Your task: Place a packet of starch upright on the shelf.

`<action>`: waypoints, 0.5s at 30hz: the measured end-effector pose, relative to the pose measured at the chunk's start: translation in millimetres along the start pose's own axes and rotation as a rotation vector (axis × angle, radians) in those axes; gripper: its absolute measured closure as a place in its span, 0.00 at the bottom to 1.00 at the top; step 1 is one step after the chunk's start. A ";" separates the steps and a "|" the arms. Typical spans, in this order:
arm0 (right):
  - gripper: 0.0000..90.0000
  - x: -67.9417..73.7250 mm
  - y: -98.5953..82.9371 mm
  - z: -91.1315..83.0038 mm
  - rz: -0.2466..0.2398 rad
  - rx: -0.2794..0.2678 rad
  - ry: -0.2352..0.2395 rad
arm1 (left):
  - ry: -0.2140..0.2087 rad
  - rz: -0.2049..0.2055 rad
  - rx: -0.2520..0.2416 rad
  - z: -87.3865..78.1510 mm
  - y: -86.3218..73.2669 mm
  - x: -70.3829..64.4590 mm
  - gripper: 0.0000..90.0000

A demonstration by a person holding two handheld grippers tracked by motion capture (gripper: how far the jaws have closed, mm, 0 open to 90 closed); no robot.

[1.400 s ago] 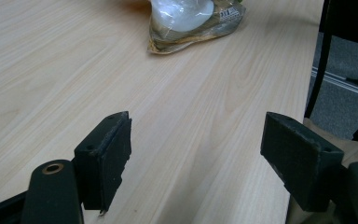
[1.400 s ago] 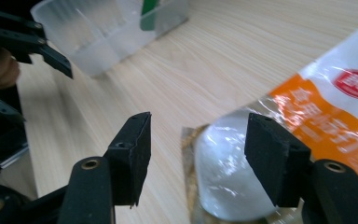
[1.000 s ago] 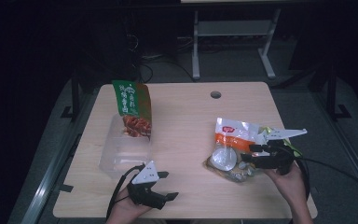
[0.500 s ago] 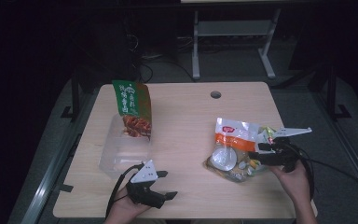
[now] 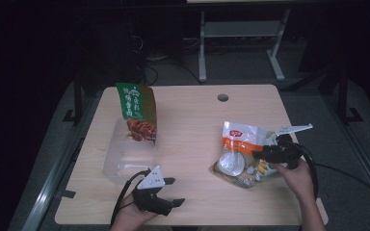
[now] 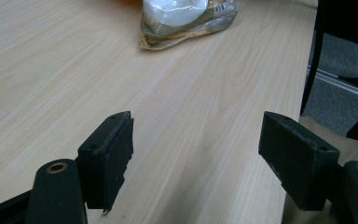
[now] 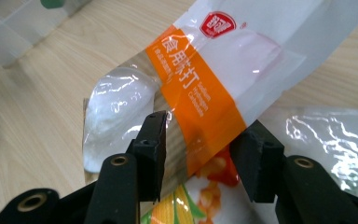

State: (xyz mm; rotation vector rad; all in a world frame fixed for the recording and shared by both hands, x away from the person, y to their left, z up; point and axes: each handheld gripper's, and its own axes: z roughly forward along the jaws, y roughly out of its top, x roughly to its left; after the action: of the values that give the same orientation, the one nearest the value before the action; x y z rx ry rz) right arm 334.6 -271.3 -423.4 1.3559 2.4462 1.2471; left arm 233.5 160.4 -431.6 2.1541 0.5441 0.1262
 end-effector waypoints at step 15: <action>0.93 -1.4 9.6 19.1 0.034 -0.041 0.045 | 0.001 0.007 -0.004 0.0 3.1 3.7 0.28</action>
State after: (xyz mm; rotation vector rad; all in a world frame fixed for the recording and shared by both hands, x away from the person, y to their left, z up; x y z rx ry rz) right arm 350.0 -257.9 -430.0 1.3802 2.4222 1.3426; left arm 238.0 160.4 -429.6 2.1519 0.5359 0.1320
